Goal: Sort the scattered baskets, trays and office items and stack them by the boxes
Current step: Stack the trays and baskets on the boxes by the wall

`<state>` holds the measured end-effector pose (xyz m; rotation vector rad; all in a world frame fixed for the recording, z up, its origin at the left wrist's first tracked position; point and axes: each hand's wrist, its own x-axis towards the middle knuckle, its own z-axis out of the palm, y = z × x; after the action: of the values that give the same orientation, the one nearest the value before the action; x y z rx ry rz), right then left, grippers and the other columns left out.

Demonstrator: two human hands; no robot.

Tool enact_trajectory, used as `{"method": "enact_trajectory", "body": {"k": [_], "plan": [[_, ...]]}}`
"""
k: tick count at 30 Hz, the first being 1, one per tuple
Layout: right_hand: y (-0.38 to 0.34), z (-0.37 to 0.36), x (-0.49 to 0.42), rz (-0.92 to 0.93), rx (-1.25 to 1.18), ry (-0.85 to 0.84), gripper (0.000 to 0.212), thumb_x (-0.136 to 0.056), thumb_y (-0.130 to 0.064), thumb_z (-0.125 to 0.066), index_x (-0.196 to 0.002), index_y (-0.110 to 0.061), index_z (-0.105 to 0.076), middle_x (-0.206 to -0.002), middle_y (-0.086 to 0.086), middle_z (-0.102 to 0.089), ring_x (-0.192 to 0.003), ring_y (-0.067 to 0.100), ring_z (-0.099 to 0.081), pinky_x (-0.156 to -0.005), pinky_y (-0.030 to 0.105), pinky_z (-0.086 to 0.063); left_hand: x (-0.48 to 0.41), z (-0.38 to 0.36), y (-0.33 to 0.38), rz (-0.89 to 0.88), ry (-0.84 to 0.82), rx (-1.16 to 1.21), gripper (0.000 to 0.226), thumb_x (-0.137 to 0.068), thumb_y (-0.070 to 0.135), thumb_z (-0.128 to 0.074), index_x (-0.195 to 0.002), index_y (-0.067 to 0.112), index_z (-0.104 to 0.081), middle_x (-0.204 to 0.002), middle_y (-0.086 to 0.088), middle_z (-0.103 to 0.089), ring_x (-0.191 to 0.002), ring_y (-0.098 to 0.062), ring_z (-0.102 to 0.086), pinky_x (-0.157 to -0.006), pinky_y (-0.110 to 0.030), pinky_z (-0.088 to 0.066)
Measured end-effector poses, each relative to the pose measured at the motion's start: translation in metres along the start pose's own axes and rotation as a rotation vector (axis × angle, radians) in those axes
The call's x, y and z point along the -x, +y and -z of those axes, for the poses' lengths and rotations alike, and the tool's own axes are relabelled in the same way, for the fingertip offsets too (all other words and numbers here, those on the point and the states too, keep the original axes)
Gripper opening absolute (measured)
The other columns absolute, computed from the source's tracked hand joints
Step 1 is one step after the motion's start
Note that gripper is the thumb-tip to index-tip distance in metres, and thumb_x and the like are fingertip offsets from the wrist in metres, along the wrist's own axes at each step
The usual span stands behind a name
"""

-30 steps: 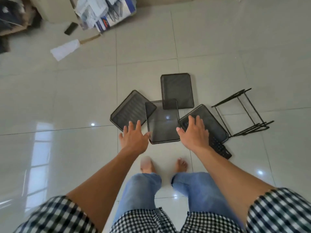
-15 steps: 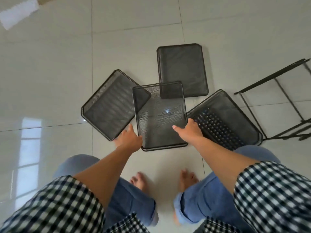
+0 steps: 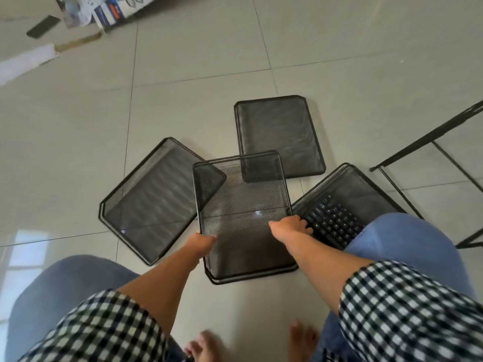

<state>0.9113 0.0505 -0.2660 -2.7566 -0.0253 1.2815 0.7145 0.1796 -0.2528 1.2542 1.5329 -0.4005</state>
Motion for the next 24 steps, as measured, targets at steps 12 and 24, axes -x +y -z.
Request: {"method": "enact_trajectory", "body": {"k": [12, 24], "plan": [[-0.003, 0.003, 0.007, 0.04, -0.126, 0.023, 0.093, -0.084, -0.056, -0.073, -0.15, -0.008, -0.03, -0.154, 0.011, -0.035, -0.138, 0.035, -0.035, -0.108, 0.048, -0.038, 0.0, 0.002, 0.001, 0.009, 0.188, 0.002, 0.04, -0.102, 0.016, -0.048, -0.134, -0.008, -0.047, -0.112, -0.021, -0.06, -0.1, -0.034, -0.057, -0.081, -0.039, -0.045], [-0.002, 0.013, 0.013, 0.021, -0.4, 0.148, 0.059, -0.1, -0.05, -0.054, -0.135, -0.005, -0.04, -0.132, 0.018, -0.06, -0.116, 0.039, -0.061, -0.091, 0.044, -0.052, 0.003, 0.009, 0.018, -0.213, 0.526, -0.12, 0.03, -0.105, 0.03, -0.041, -0.124, 0.006, -0.044, -0.12, -0.024, -0.062, -0.112, -0.044, -0.057, -0.083, -0.042, -0.037]]}}
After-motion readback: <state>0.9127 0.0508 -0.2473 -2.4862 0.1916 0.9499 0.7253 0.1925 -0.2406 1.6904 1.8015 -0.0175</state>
